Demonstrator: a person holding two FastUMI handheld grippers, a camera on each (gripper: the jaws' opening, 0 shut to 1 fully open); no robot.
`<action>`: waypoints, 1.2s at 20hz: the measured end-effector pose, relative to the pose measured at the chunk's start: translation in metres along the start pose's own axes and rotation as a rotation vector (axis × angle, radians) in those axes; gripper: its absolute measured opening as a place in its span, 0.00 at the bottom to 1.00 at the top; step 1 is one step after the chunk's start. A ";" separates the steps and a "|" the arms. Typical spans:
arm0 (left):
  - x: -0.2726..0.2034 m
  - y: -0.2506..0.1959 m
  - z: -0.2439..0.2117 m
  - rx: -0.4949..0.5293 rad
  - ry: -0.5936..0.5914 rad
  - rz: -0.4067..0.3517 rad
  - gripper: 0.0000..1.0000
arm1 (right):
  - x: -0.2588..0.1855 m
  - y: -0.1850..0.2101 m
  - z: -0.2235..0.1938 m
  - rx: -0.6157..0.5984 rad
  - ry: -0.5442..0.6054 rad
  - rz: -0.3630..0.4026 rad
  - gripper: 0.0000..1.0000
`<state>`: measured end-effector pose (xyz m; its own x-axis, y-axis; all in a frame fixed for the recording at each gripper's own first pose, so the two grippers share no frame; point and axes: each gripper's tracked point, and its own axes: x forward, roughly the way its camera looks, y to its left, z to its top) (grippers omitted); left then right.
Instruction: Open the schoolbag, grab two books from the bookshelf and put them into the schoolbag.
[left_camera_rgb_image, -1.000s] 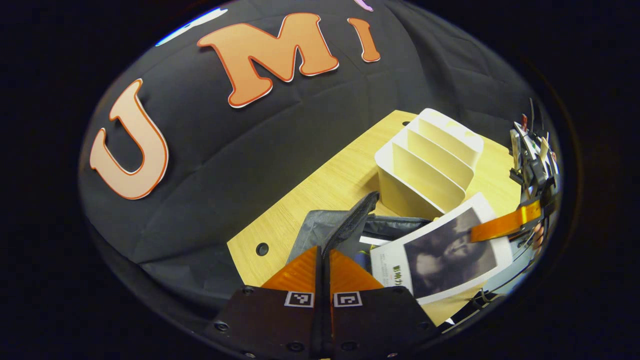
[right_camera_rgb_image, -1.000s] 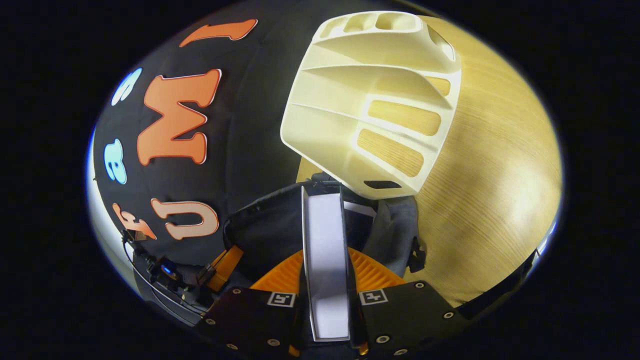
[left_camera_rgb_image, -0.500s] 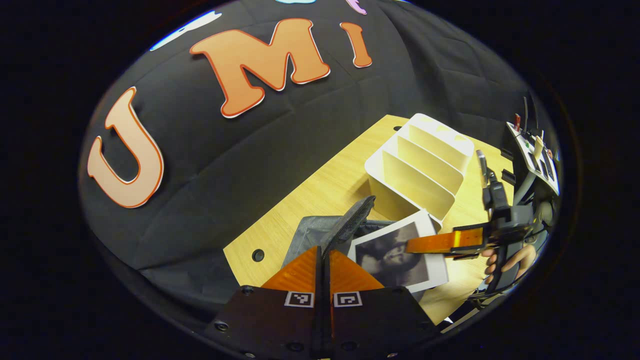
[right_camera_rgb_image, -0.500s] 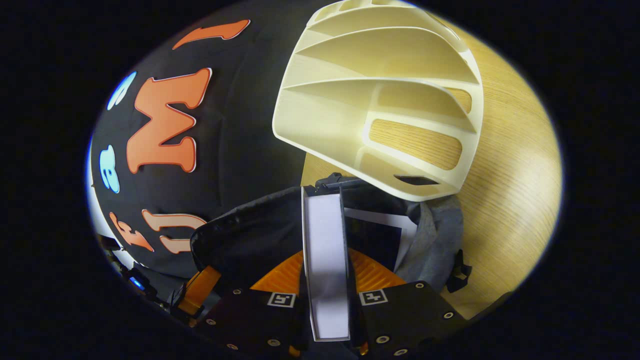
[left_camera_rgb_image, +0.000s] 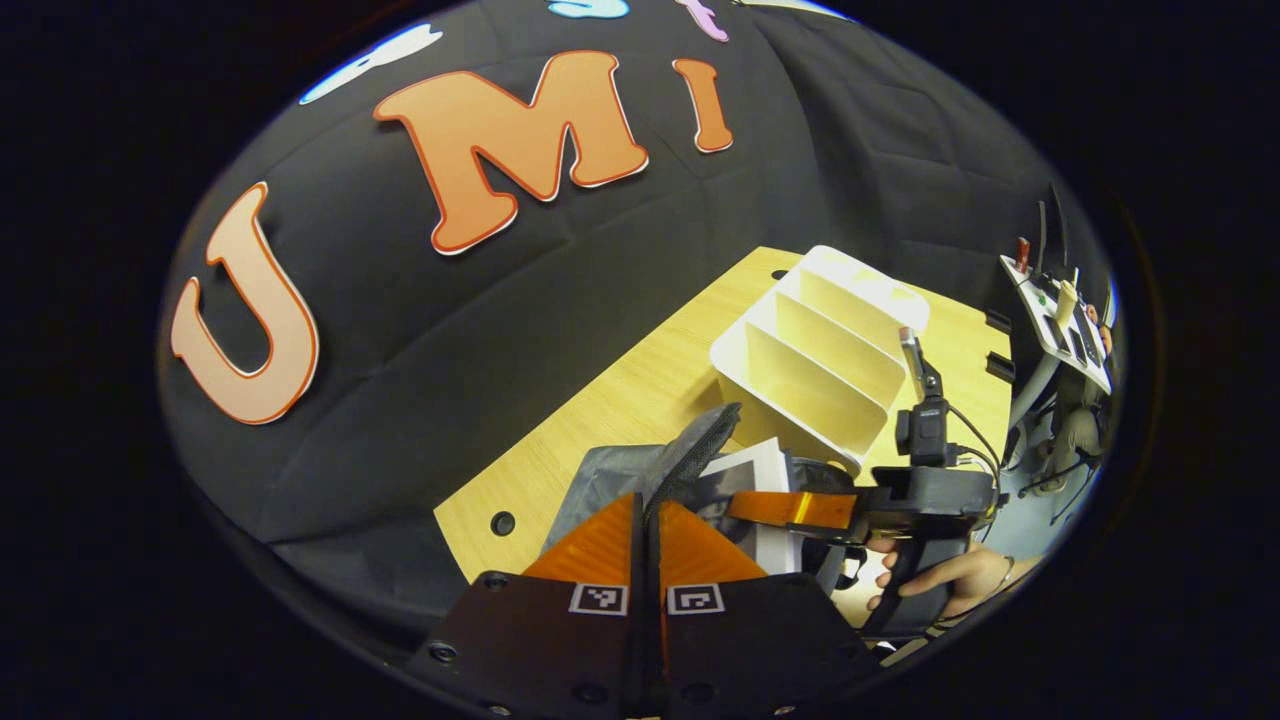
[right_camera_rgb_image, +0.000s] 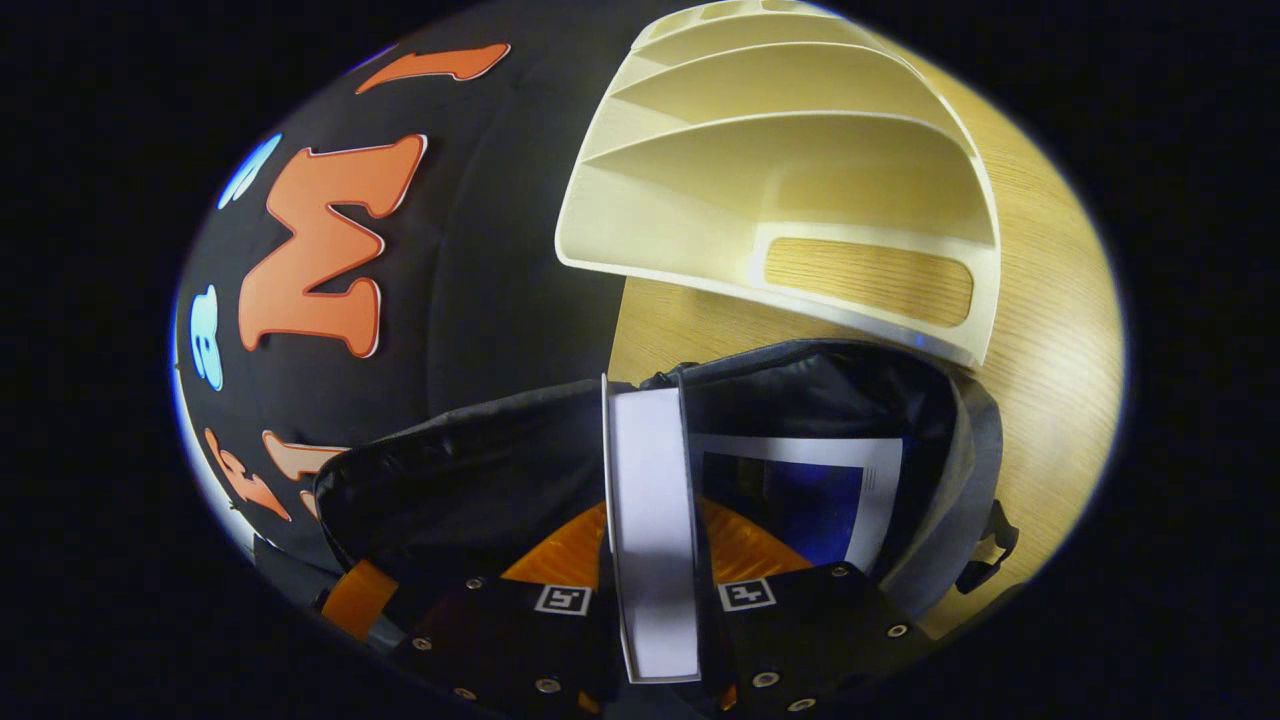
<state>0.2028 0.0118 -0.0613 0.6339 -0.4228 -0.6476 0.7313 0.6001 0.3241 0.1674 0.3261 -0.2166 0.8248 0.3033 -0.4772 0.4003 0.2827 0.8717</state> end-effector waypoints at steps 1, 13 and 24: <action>0.000 -0.003 -0.002 0.004 0.000 -0.005 0.00 | 0.002 -0.001 0.001 -0.006 -0.016 -0.024 0.43; 0.005 0.000 -0.028 -0.093 0.030 -0.012 0.00 | -0.022 -0.022 -0.029 -0.030 0.136 -0.261 0.99; -0.014 -0.070 -0.066 -0.327 0.049 -0.076 0.11 | -0.095 -0.028 0.035 -0.331 0.097 -0.316 0.98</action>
<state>0.1267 0.0204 -0.1203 0.5622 -0.4465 -0.6961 0.6514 0.7577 0.0401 0.0918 0.2573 -0.1920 0.6353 0.2345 -0.7358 0.4641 0.6456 0.6065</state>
